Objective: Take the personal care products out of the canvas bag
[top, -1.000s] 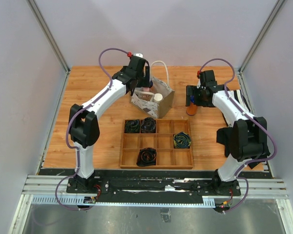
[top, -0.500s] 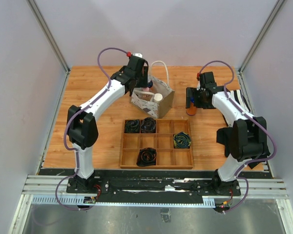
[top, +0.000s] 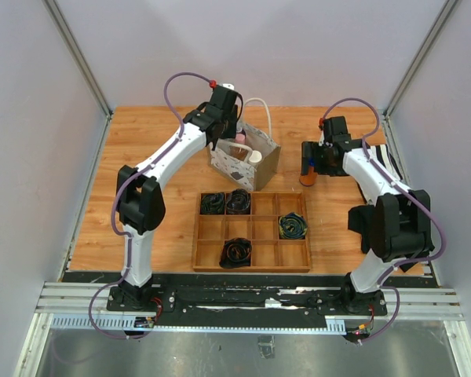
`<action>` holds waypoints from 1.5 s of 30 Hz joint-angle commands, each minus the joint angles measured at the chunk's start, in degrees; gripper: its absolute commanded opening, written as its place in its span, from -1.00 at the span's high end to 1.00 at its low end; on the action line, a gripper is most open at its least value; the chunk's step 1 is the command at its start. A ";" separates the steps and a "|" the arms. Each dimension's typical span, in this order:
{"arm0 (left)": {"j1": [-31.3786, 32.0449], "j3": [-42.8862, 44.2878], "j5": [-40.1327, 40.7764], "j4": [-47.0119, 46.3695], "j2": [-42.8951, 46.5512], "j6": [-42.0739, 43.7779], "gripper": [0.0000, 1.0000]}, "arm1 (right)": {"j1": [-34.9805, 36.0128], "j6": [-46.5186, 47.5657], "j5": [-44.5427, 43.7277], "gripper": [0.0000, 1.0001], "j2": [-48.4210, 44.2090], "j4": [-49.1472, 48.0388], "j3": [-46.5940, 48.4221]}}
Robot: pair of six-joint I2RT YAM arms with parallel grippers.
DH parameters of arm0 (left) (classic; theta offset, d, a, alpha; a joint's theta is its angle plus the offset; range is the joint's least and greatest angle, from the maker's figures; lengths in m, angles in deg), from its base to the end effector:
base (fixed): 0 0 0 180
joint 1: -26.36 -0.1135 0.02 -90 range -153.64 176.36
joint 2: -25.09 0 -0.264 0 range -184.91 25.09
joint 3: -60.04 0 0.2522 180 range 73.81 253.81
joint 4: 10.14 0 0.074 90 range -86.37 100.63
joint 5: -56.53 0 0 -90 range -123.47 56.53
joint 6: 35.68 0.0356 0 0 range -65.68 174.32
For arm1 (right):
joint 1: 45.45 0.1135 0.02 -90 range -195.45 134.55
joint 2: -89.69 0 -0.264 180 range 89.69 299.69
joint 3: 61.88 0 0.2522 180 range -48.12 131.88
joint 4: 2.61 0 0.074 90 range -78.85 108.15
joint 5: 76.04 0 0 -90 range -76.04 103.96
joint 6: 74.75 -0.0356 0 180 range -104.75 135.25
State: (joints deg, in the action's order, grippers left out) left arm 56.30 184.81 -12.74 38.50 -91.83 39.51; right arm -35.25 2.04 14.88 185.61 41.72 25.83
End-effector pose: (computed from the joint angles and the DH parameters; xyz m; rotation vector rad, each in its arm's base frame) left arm 0.4141 -0.2240 0.3132 0.1080 2.2255 -0.0115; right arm 0.3577 0.0649 0.2531 0.0588 2.4971 0.1915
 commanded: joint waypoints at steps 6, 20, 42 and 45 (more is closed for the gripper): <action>0.44 0.09 0.70 2.87 -0.94 0.65 0.18 | -1.93 0.67 -0.63 -0.97 -2.35 1.09 -1.32; 0.48 14.81 7.68 9.64 2.07 2.22 0.99 | 3.68 3.58 0.67 -0.97 -11.78 -0.59 3.22; -1.45 27.49 20.57 13.11 9.74 5.00 0.99 | 21.40 11.62 4.52 -0.97 10.09 3.66 28.66; -1.63 22.95 18.10 11.45 10.17 4.70 0.99 | 21.53 11.28 4.54 -0.97 11.06 2.75 28.81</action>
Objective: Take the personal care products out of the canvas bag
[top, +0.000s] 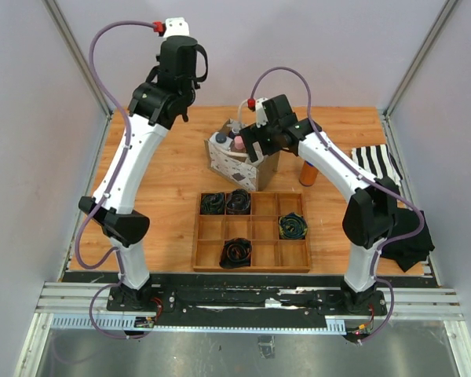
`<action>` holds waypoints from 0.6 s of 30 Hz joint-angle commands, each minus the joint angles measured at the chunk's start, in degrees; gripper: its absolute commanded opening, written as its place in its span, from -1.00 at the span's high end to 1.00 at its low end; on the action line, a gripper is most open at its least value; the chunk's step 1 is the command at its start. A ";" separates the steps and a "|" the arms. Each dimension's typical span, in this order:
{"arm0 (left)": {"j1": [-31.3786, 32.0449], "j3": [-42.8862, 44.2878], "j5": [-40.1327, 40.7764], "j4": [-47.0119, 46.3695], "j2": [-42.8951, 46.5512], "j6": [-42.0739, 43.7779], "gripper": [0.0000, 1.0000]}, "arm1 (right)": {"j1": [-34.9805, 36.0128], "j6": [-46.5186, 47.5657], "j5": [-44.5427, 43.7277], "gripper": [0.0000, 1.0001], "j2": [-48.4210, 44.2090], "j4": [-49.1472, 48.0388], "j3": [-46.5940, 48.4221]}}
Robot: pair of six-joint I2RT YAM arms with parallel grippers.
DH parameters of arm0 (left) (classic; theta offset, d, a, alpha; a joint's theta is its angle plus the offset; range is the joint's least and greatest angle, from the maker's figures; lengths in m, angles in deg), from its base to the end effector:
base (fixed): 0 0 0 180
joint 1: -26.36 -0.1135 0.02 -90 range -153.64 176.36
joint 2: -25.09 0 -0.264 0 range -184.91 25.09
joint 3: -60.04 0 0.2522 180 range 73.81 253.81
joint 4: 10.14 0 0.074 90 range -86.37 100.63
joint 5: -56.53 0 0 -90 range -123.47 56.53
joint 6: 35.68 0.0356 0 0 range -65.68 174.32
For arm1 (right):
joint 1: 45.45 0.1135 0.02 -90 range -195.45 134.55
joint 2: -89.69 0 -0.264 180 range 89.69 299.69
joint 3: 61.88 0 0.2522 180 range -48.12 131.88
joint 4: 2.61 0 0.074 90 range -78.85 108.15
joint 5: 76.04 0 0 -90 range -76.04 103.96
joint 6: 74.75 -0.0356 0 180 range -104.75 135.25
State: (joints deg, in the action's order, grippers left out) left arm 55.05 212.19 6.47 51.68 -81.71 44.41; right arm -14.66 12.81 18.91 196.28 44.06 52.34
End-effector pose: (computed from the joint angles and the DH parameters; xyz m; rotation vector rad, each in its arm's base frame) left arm 0.3361 -0.1579 0.5169 -0.1812 1.7838 0.1661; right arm 0.3681 0.2229 0.3310 -0.6041 2.1999 0.4053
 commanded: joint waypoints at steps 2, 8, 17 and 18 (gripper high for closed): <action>-0.39 -8.57 -5.31 -3.88 0.19 -0.50 0.90 | 1.03 0.19 -0.27 -0.97 0.63 0.02 2.52; -0.39 -19.51 -14.62 -7.42 -2.03 -4.29 0.74 | 1.03 0.36 -0.43 -0.97 1.16 -0.97 3.52; -0.39 -29.56 -12.36 -11.12 2.26 -5.83 0.77 | 1.07 -0.03 3.44 -0.97 1.46 -6.45 3.39; -0.39 -29.62 -12.60 -10.82 2.43 -5.86 0.77 | 1.27 -0.06 3.66 -0.97 1.86 -6.74 3.71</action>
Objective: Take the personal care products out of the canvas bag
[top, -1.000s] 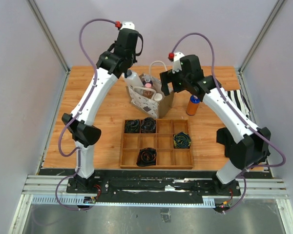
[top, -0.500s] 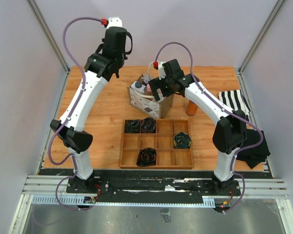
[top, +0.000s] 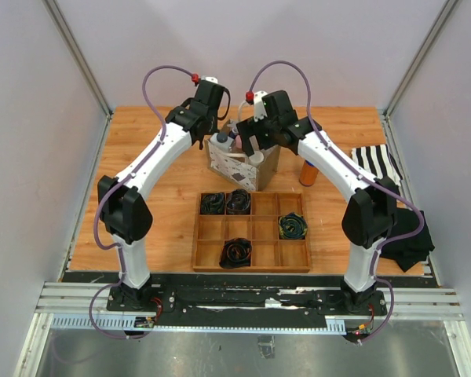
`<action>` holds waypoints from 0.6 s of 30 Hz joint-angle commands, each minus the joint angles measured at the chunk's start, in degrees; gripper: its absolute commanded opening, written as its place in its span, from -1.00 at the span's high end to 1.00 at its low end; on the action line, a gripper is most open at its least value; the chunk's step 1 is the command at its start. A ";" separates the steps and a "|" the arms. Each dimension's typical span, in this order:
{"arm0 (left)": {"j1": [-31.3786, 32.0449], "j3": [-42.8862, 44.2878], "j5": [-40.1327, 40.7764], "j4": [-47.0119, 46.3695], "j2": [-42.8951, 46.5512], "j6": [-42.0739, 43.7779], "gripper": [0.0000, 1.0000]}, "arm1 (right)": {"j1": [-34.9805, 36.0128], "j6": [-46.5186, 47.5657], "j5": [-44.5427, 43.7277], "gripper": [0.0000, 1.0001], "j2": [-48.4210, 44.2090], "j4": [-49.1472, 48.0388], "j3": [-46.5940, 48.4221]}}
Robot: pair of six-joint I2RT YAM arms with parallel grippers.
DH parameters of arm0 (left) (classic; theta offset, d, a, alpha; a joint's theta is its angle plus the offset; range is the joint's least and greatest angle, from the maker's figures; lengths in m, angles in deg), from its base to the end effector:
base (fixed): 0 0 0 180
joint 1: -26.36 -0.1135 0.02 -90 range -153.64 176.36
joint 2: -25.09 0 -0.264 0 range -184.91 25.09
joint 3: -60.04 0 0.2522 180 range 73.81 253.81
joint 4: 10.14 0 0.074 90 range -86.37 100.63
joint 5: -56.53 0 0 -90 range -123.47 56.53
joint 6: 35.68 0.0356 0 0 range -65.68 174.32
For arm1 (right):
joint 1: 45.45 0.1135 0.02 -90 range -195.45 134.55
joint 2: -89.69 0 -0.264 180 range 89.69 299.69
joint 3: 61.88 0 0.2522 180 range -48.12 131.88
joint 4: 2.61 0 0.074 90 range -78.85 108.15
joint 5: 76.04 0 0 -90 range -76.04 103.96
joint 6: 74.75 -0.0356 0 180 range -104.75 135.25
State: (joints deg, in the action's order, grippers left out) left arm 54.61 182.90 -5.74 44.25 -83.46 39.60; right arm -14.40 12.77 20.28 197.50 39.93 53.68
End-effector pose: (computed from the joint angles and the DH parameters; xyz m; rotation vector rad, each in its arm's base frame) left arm 0.3858 -0.1885 0.3582 0.0080 2.1800 0.1282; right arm 0.3753 0.2305 0.3364 -0.6068 2.1247 0.4499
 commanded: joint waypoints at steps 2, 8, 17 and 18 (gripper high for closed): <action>0.05 -0.80 -0.77 -3.18 4.47 -1.02 0.76 | 1.68 0.50 2.78 -0.97 1.11 -3.77 2.40; 0.05 -2.68 0.11 -3.70 5.76 -0.92 0.75 | 2.83 0.52 4.99 -0.58 4.28 -2.89 6.43; 0.05 -2.80 1.50 -3.53 6.28 -0.01 0.73 | 3.40 -0.16 6.44 0.18 9.52 0.88 11.25; 0.05 -2.76 1.59 -3.53 6.33 0.08 0.73 | 3.51 -0.08 6.36 0.35 9.66 1.24 11.28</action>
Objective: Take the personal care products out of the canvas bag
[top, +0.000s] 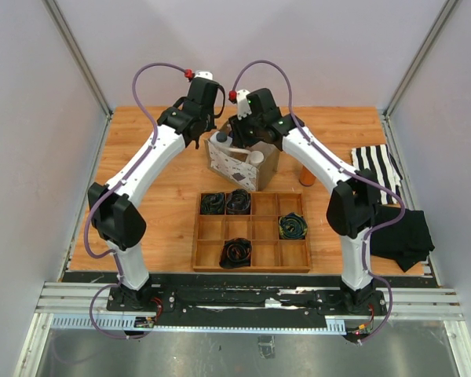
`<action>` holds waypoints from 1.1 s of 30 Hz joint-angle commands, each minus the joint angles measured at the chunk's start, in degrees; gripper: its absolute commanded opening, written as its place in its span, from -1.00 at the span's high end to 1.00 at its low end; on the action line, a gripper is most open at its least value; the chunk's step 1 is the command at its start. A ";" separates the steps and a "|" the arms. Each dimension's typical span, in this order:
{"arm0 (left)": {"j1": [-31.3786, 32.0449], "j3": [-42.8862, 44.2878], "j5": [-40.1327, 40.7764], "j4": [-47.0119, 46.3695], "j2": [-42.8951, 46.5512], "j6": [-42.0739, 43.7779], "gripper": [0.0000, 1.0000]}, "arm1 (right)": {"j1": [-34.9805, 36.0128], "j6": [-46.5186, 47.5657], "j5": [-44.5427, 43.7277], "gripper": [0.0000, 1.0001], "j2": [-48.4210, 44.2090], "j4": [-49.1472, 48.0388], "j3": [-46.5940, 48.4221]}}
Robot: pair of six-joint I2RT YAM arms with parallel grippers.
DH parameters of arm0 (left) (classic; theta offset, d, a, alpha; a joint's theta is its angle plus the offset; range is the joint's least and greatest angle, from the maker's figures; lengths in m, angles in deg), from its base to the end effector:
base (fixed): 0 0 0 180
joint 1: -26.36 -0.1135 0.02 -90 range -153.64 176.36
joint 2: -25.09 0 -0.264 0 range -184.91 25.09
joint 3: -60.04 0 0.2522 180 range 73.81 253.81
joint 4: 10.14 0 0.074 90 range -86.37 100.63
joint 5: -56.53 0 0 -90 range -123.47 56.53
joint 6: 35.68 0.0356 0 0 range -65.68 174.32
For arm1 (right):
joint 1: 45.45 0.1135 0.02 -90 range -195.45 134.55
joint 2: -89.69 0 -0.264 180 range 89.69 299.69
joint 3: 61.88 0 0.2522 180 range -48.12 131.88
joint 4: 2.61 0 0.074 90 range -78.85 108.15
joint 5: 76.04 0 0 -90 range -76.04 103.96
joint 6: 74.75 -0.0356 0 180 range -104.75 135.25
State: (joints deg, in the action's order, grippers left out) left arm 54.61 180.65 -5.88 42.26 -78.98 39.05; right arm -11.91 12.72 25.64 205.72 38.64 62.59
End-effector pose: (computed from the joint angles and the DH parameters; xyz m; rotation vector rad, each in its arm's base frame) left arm 0.3703 -0.1802 0.3795 -0.0245 2.1176 0.0811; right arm 0.3934 0.2695 0.3287 -0.7012 2.0722 0.5811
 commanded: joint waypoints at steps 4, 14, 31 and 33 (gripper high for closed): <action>0.05 -0.24 1.10 -1.60 1.85 0.68 0.72 | 1.39 0.44 -0.55 0.54 0.70 3.77 2.26; 0.91 -2.89 -10.17 -4.45 -0.75 0.67 0.53 | 1.36 0.84 -6.99 0.99 -7.00 3.27 4.88; 1.90 -1.66 -9.13 -3.39 -6.88 1.12 0.17 | -7.09 1.67 -10.92 0.99 -16.71 12.67 18.23; 1.90 -1.64 -9.55 -3.62 -7.00 0.95 0.13 | -8.62 1.36 -10.29 0.99 -17.84 12.15 17.09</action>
State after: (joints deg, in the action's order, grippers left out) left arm 56.30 178.16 -14.16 38.76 -84.66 39.90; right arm -17.74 14.06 15.80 191.16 54.16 78.79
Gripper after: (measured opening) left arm 0.417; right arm 0.359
